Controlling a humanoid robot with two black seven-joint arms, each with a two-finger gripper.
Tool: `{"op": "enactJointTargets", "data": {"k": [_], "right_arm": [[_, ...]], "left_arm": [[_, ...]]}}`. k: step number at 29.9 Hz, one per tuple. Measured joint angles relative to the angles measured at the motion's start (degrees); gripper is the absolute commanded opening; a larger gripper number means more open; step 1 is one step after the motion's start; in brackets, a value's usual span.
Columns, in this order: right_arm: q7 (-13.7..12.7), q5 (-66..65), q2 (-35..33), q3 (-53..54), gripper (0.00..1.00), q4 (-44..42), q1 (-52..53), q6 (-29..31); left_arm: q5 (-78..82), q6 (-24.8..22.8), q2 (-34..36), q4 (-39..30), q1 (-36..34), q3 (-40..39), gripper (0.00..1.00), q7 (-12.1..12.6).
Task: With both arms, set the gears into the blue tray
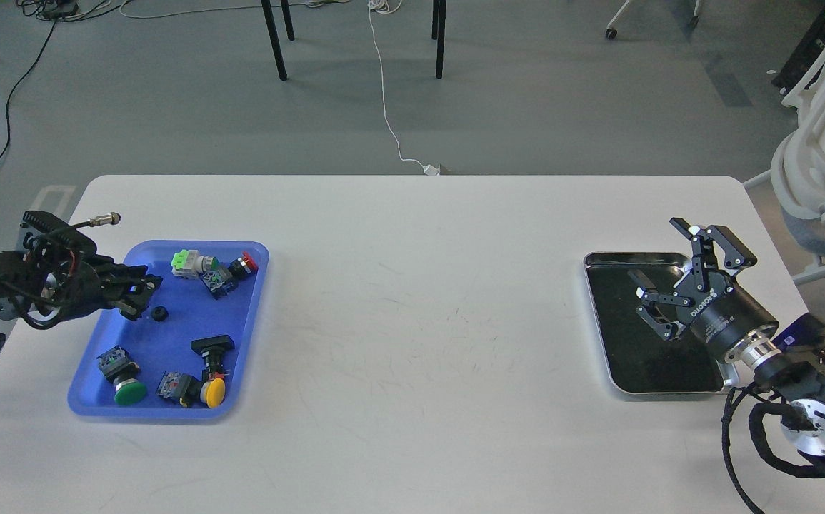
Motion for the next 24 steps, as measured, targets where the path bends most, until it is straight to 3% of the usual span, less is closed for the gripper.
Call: {"op": "enactJointTargets", "data": {"k": [7,11,17,22,24], "right_arm": [[0.0,0.0,0.0,0.0,0.96,0.0,0.0,0.0],[0.0,0.0,0.0,0.0,0.96,0.0,0.2,0.0],[0.0,0.0,0.1,0.1,0.96,-0.2,0.7,-0.1],[0.0,0.0,1.9,0.2,0.99,-0.5,1.0,-0.7],[0.0,-0.1,2.2,0.3,0.99,-0.6,1.2,-1.5]], "left_arm": [[-0.2,0.4,0.7,-0.2,-0.3,-0.6,0.77,0.0],[-5.6,1.1,1.7,-2.1,-1.1,-3.5,0.86,0.0],[-29.3,0.8,6.9,-18.5,-0.9,-9.1,0.87,0.0],[-56.0,0.8,7.2,-31.1,4.0,-13.1,0.98,0.0],[-63.2,0.8,5.7,-34.2,6.9,-16.0,0.98,0.0]]}}
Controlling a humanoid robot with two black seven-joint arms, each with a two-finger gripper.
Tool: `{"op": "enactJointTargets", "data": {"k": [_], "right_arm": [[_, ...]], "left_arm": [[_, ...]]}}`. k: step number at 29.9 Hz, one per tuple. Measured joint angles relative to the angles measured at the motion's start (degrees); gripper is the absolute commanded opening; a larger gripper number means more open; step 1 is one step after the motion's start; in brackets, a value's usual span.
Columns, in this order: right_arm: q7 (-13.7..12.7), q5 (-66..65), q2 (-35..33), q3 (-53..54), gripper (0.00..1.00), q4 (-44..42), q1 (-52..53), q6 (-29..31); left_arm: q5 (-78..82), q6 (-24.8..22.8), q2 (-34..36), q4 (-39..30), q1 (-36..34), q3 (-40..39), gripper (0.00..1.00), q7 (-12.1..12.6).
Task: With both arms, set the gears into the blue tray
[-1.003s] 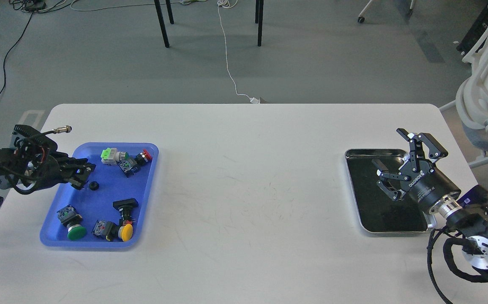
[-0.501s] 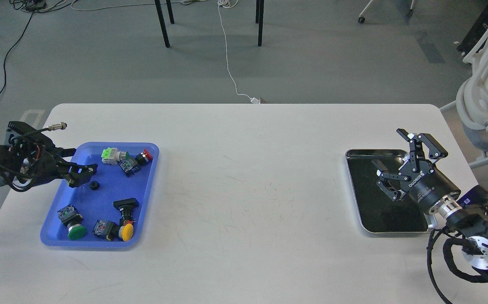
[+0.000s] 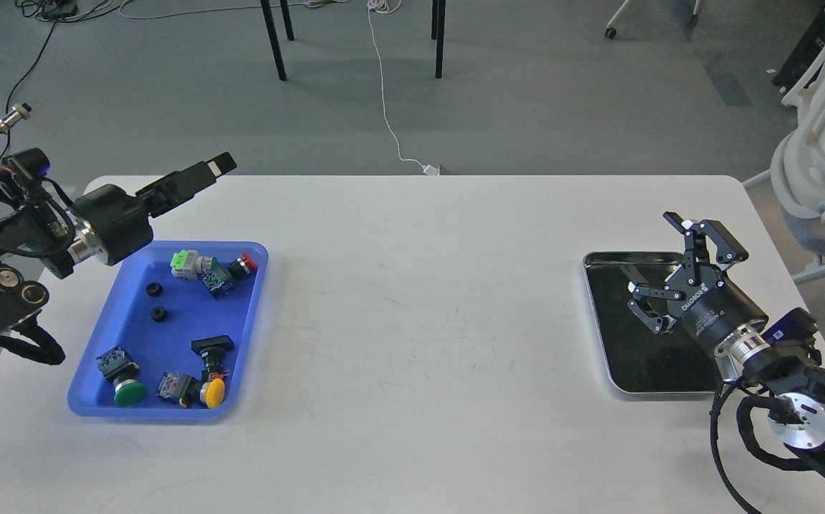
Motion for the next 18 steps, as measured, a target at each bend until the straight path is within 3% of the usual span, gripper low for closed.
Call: {"op": "enactJointTargets", "data": {"k": [12,15,18], "right_arm": [[0.0,-0.1,2.1,-0.1,0.99,-0.1,0.9,-8.6],[0.0,-0.1,2.7,0.5,0.99,-0.1,0.9,-9.0],[0.0,-0.1,3.6,1.3,0.99,-0.1,0.9,-9.1]], "left_arm": [[-7.2,-3.6,-21.0,-2.3,24.2,-27.2,0.98,0.0],[-7.5,-6.9,-25.2,-2.1,28.3,-33.0,0.98,0.4],[-7.6,-11.7,-28.5,-1.9,31.4,-37.4,0.98,2.7]]}}
